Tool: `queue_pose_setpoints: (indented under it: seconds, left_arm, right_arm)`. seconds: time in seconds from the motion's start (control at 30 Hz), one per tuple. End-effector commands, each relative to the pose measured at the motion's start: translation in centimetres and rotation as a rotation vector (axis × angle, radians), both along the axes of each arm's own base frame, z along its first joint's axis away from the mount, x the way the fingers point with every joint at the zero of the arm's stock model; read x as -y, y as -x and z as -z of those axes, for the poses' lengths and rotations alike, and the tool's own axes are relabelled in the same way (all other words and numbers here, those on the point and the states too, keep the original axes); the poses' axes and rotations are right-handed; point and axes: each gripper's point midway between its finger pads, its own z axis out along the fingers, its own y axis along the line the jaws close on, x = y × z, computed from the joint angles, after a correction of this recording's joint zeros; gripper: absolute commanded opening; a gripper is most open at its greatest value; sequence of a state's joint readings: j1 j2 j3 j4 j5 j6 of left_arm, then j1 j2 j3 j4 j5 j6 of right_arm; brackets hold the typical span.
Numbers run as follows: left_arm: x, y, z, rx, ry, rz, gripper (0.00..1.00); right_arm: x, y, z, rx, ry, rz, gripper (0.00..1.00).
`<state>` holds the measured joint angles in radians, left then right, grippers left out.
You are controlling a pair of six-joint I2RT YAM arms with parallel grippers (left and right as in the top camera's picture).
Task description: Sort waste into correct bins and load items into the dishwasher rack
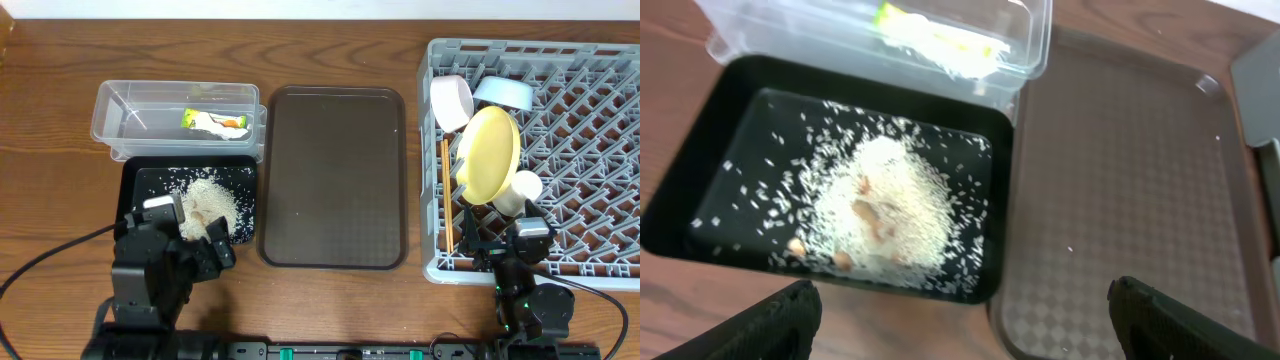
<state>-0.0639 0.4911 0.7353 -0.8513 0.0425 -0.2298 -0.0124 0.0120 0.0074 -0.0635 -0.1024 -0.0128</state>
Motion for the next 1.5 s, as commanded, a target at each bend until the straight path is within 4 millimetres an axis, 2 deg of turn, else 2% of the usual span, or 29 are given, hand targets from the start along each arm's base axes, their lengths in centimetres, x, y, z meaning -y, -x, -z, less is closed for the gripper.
queue_pose_setpoints:
  seconds: [0.0, 0.33, 0.67, 0.8, 1.47]
  left_arm:
    - [-0.7, 0.1, 0.6, 0.048, -0.094, 0.027, 0.94]
    - [-1.2, -2.1, 4.2, 0.321, -0.13, 0.014, 0.94]
    - [-1.1, -4.5, 4.6, 0.592, -0.137, 0.001, 0.94]
    - [-0.9, -4.4, 6.2, 0.538, -0.145, 0.021, 0.94]
    - [-0.9, -4.4, 6.2, 0.539, -0.151, 0.023, 0.95]
  right_arm:
    - [-0.2, 0.0, 0.0, 0.004, 0.019, -0.011, 0.99]
    - [-0.2, 0.0, 0.0, 0.004, 0.019, -0.011, 0.99]
    - [-0.2, 0.0, 0.0, 0.004, 0.019, -0.011, 0.99]
    - [-0.2, 0.0, 0.0, 0.004, 0.019, -0.011, 0.99]
    - [-0.2, 0.0, 0.0, 0.004, 0.019, -0.011, 0.99]
